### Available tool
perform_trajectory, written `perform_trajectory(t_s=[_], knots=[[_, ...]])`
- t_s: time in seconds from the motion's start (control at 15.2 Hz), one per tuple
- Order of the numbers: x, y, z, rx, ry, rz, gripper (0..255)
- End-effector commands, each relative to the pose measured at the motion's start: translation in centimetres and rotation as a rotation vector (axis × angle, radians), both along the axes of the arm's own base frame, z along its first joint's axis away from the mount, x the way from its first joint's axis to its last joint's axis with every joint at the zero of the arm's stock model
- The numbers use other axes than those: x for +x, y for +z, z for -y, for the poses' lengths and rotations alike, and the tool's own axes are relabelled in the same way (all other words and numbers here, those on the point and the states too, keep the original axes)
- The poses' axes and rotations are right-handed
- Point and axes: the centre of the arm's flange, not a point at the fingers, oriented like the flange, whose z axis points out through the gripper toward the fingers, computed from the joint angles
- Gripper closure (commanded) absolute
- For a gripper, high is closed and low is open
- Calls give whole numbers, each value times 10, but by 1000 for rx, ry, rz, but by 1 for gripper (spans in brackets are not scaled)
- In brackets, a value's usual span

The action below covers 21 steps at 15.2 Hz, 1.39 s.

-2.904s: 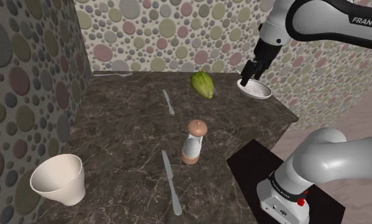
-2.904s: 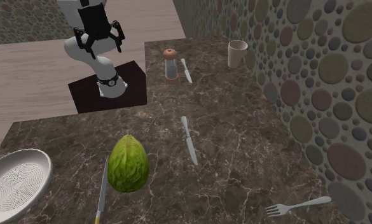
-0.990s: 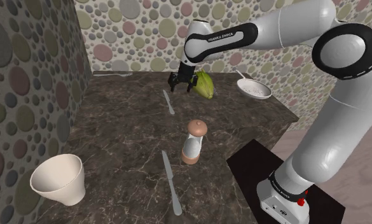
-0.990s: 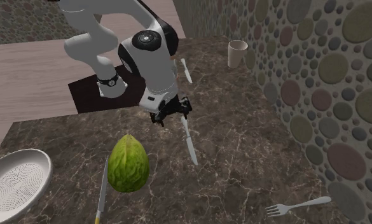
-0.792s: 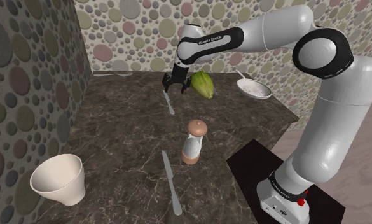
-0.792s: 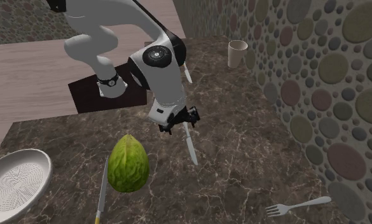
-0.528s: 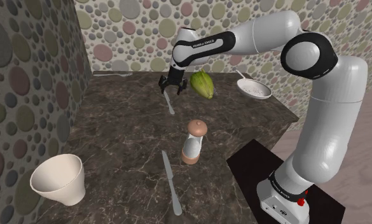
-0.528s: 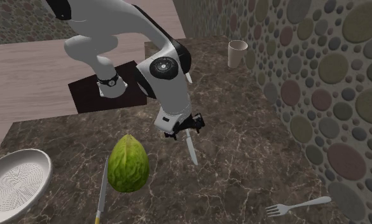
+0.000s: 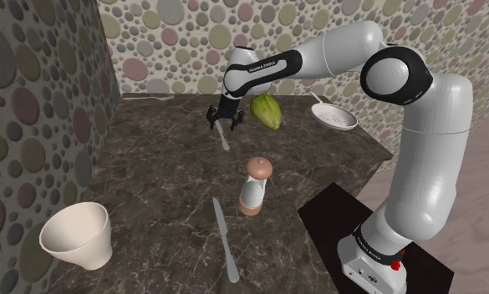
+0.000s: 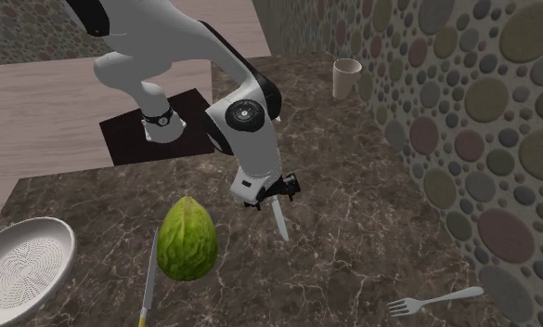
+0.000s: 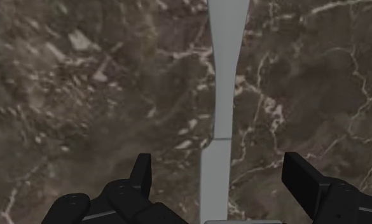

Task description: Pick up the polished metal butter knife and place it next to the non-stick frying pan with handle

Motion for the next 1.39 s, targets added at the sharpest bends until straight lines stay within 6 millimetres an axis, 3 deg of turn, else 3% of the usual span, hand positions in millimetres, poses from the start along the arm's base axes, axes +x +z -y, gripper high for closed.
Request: perform_trajectory(t_s=[0.0,0.26,0.33,0.92,1.32], knots=[[0,-1,0,0,0,0,0],[0,-1,0,0,0,0,0],[0,-1,0,0,0,0,255],[0,-1,0,0,0,0,255],[0,31,0,0,0,0,255]])
